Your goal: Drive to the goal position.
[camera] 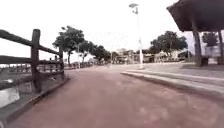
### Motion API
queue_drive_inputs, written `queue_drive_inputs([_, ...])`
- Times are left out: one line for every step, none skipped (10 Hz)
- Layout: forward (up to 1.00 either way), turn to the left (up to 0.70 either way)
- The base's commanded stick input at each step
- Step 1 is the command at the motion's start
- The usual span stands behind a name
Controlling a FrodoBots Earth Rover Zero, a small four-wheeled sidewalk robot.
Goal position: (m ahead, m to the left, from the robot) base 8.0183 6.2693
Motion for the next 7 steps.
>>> queue_drive_inputs([1.0, 0.4])
queue_drive_inputs([1.0, 0.29])
queue_drive_inputs([1.0, 0.05])
queue_drive_inputs([1.0, 0.0])
queue_drive_inputs([1.0, 0.0])
queue_drive_inputs([1.0, 0.0])
queue_drive_inputs([1.0, 0.0])
